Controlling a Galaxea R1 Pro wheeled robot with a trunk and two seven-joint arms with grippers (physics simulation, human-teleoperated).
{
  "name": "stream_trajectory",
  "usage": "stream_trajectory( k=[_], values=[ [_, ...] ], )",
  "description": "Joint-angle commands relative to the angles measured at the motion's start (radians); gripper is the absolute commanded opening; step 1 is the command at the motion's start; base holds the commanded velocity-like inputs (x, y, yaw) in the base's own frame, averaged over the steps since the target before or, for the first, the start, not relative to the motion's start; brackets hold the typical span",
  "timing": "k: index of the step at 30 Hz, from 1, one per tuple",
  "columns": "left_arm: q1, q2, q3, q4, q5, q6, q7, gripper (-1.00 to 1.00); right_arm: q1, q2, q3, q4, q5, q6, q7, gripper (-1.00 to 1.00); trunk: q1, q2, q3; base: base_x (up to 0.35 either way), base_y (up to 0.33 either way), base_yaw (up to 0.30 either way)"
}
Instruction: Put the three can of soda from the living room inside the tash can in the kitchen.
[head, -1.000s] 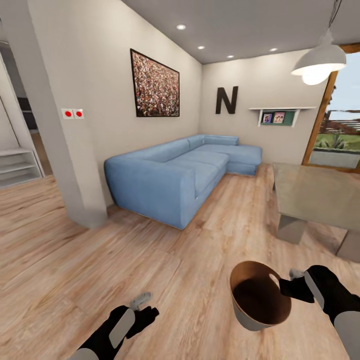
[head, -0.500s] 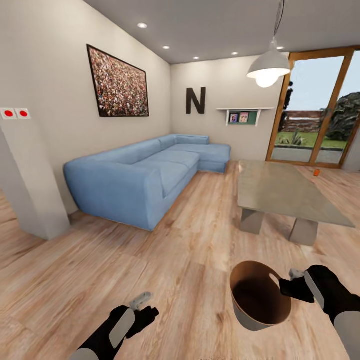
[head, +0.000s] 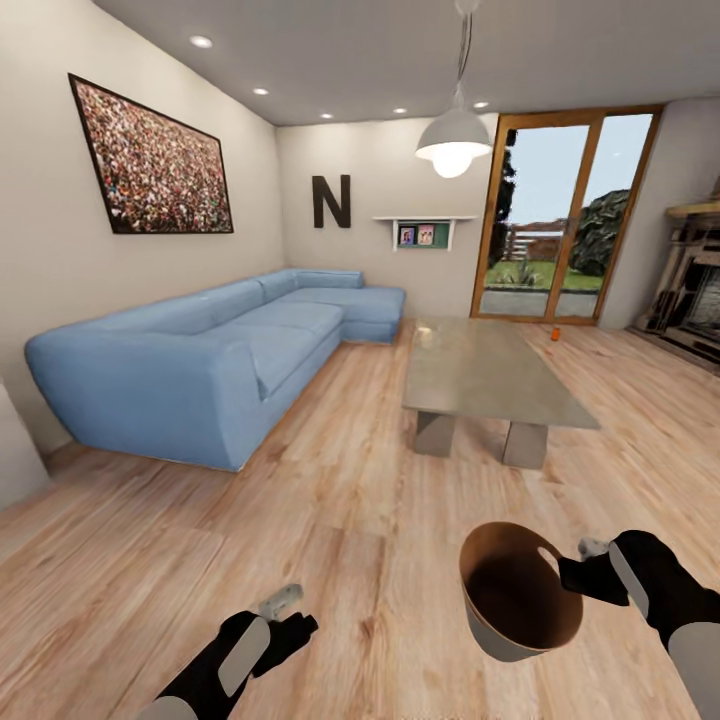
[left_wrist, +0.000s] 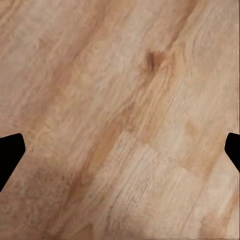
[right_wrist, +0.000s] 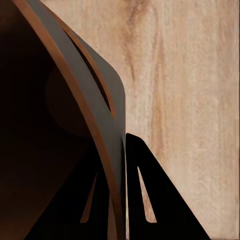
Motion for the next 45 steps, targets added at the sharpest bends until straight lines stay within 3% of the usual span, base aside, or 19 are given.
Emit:
stream_trajectory(
  k=[1, 37, 45],
  values=[
    [0.0, 0.0, 0.0, 0.0, 0.0, 0.0, 0.0, 1.0, -0.001, 0.0, -0.001, 0.0, -0.024, 0.002, 0.006, -1.0, 0.0, 0.0, 0.0, 0.0, -0.324, -0.287],
    [0.0, 0.0, 0.0, 0.0, 0.0, 0.0, 0.001, 1.0, -0.001, -0.001, -0.001, -0.001, -0.024, 0.002, 0.005, -1.0, 0.0, 0.0, 0.0, 0.0, -0.324, -0.287],
    [0.0, 0.0, 0.0, 0.0, 0.0, -0.001, 0.001, 1.0, 0.011, -0.001, -0.002, 0.0, -0.022, -0.012, 0.007, -1.0, 0.0, 0.0, 0.0, 0.0, -0.324, -0.085]
  ],
)
